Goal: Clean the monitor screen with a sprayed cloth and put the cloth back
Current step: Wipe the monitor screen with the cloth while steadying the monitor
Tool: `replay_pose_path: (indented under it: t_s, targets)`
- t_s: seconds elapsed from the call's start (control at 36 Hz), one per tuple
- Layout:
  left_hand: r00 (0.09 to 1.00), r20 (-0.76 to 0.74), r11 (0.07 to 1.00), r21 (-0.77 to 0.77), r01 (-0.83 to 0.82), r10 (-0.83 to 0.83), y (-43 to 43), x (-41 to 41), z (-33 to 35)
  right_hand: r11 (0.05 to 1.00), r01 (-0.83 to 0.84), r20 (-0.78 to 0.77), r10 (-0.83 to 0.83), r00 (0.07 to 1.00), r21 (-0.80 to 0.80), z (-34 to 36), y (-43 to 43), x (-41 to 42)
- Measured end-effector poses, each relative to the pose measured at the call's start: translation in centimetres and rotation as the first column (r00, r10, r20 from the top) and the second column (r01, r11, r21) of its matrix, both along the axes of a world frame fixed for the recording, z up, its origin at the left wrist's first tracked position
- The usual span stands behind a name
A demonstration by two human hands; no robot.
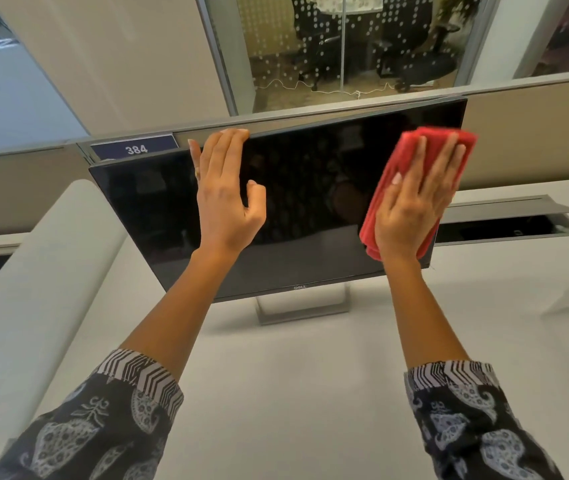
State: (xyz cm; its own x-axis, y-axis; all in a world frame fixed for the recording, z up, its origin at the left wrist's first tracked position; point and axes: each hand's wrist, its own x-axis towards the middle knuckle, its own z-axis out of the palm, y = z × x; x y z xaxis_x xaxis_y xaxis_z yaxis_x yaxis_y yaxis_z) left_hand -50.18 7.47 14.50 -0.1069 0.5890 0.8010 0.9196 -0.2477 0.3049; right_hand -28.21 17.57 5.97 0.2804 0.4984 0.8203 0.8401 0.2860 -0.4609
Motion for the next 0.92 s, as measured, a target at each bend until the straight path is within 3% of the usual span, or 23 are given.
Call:
replay_pose_path:
  t_s: [0.08, 0.17, 0.28, 0.36, 0.5, 0.58, 0.72, 0.92]
  targets:
    - [1.0, 0.002, 1.0, 0.005, -0.006, 0.006, 0.0, 0.0, 0.0, 0.995, -0.023, -0.098, 0.013, 0.995, -0.099, -5.1, -2.1, 0.0]
    - [1.0, -0.001, 1.0, 0.016, -0.004, 0.004, 0.0, 0.1, 0.0, 0.967, -0.111, -0.093, 0.092, 0.991, -0.228, -10.4, -5.4, -1.4]
    - [1.0, -0.013, 1.0, 0.022, -0.014, 0.014, 0.0, 0.3, 0.0, 0.933, -0.22, 0.171, 0.275, 0.946, -0.285, -14.4, -8.9, -4.3]
    - [1.0, -0.027, 1.0, 0.007, -0.014, 0.014, -0.1, 0.1, 0.0, 0.893, -0.384, 0.424, 0.449, 0.787, -0.234, -14.0, -9.4, -6.8]
    - [0.999, -0.034, 0.999, -0.032, -0.017, 0.016, -0.4, 0.0, 0.2, 0.885, -0.458, 0.58, 0.42, 0.698, -0.088, -9.0, -6.3, -8.2]
    - [0.999, -0.035, 0.999, -0.036, -0.007, 0.005, -0.5, 0.1, 0.3, 0.904, -0.427, 0.548, 0.344, 0.762, 0.027, -5.3, -4.6, -7.5]
    - [1.0, -0.021, 0.999, -0.038, -0.011, 0.011, -0.5, 0.1, 0.3, 0.974, -0.197, 0.297, 0.156, 0.942, 0.113, 0.9, -1.2, -4.3]
    - [1.0, -0.013, 0.999, -0.047, 0.014, -0.015, -0.5, 0.0, 0.4, 0.997, -0.047, 0.31, 0.025, 0.951, 0.064, -1.0, -0.8, 0.2]
